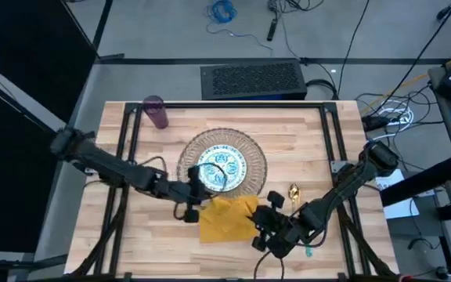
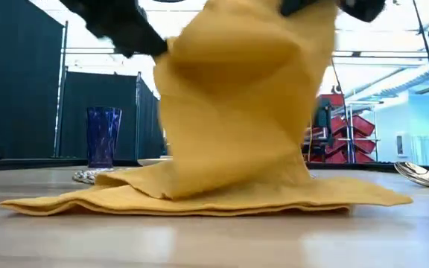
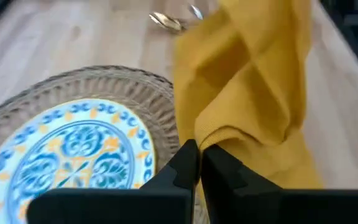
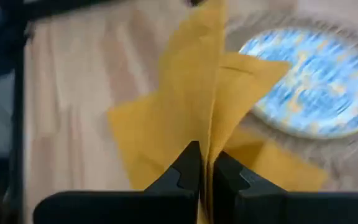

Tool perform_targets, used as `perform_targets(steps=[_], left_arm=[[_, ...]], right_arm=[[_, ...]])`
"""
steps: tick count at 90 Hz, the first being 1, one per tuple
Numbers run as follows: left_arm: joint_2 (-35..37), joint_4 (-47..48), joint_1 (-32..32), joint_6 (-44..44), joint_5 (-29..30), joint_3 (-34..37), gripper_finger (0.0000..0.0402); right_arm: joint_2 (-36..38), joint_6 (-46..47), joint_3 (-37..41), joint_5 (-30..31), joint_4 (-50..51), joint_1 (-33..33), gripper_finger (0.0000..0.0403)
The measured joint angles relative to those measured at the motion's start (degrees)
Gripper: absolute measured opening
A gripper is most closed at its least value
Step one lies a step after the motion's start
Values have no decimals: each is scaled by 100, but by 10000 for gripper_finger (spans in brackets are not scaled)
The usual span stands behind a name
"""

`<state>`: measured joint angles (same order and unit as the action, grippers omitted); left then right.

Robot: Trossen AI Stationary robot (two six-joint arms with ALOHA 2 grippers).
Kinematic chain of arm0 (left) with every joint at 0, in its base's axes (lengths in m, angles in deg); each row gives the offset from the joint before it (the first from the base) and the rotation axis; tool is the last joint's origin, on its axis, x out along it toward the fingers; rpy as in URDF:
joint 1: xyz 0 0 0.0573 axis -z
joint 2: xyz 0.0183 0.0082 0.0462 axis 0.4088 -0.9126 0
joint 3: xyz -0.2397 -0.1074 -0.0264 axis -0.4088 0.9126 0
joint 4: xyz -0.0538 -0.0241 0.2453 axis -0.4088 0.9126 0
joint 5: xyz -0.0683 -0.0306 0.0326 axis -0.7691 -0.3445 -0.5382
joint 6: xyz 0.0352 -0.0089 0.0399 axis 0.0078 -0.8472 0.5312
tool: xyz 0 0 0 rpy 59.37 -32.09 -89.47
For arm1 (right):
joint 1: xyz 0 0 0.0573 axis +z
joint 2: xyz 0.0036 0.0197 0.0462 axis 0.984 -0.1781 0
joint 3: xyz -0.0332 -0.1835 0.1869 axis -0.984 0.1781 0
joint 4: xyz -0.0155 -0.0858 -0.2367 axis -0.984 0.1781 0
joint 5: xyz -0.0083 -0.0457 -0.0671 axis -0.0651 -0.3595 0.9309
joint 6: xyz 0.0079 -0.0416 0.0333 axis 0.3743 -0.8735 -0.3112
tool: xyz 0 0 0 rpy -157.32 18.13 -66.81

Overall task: Set table place
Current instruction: Fold the yellow table napkin

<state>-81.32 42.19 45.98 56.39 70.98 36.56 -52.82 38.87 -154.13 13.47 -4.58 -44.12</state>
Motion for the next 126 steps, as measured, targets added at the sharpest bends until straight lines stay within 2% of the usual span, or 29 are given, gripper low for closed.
perform_targets(steps=[18,35,46,57,71,80,113,126], left_arm=[[453,680,640,-567,868,-107,0],[495,2060,1327,-999,2027,-847,0],[495,2623,1494,-996,2539,-1321,0],[493,3085,1478,-995,2628,-1603,0],[488,3389,1386,-994,2639,-1635,0],[488,3463,1337,-993,2690,-1635,0],[531,3727,1324,-825,3189,-1635,0],[625,3723,1319,-832,3191,-1635,0]], right_arm=[[13,-469,-393,-33,13,-468,0],[11,-695,-498,-360,-16,-907,0],[11,-715,-498,-683,-44,-1142,0],[11,-715,-498,-789,-74,-1248,0],[11,-716,-498,-700,-124,-1245,0],[11,-717,-498,-490,-118,-1268,0],[64,-715,-498,-436,-109,-1542,0],[161,-643,-498,-53,-66,-1384,0]])
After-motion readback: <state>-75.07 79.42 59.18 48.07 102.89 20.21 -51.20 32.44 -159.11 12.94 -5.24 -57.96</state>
